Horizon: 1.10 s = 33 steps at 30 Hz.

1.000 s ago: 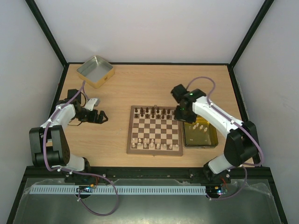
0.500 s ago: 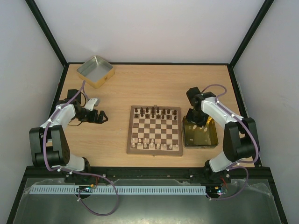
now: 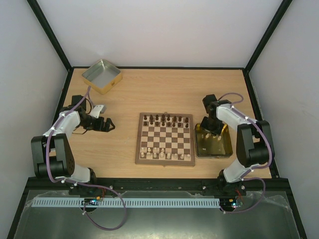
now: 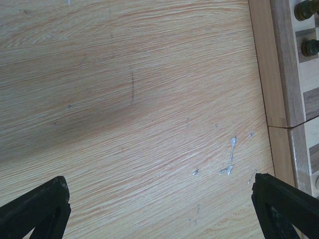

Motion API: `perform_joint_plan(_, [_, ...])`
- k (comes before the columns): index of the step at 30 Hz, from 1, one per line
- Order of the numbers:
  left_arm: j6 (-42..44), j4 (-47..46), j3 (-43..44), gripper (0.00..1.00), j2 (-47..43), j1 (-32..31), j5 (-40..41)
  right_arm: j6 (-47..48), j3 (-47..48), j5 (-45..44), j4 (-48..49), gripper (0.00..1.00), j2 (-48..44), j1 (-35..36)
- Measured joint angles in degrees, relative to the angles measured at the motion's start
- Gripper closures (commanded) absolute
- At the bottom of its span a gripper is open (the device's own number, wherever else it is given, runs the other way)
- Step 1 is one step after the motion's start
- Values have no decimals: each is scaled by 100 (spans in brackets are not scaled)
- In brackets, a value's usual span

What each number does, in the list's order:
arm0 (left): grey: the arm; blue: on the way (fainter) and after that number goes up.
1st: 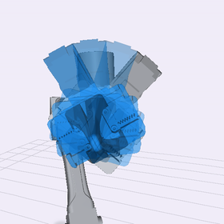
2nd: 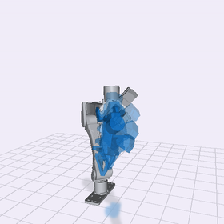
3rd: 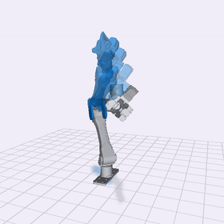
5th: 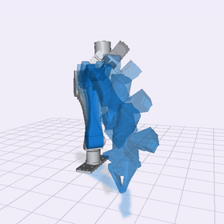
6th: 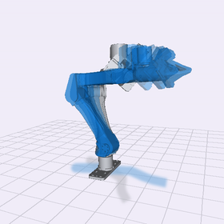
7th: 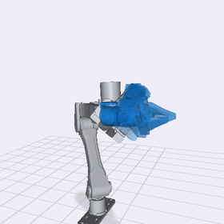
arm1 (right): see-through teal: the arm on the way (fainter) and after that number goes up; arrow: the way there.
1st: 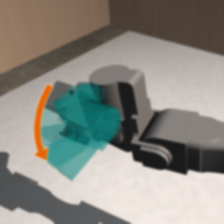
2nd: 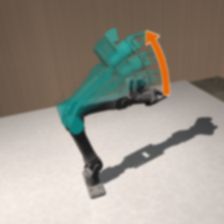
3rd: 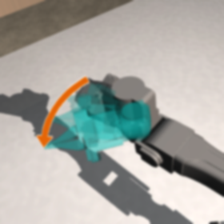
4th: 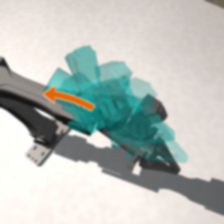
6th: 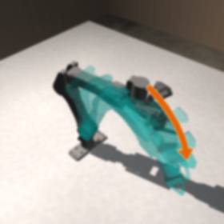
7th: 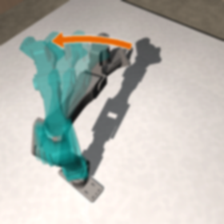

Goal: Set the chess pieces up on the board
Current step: Pick up the chess piece from the storage box.

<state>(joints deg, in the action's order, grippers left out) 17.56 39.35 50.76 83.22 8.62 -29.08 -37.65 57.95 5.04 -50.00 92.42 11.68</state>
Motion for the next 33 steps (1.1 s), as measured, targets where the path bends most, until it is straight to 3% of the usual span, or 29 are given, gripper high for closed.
perform_joint_plan(11, [0,2,0,1,0,9,2,42,-142,57,232,95,234,-11])
perform_joint_plan(18, [0,2,0,1,0,9,2,61,-146,22,199,98,83,-11])
perform_joint_plan(24, [0,2,0,1,0,9,2,144,-146,-57,-63,98,-614,81])
perform_joint_plan(27, [0,2,0,1,0,9,2,83,-133,-114,-256,98,-944,505])
perform_joint_plan(33, [0,2,0,1,2,9,2,-448,-13,-11,-474,98,-1108,2124])
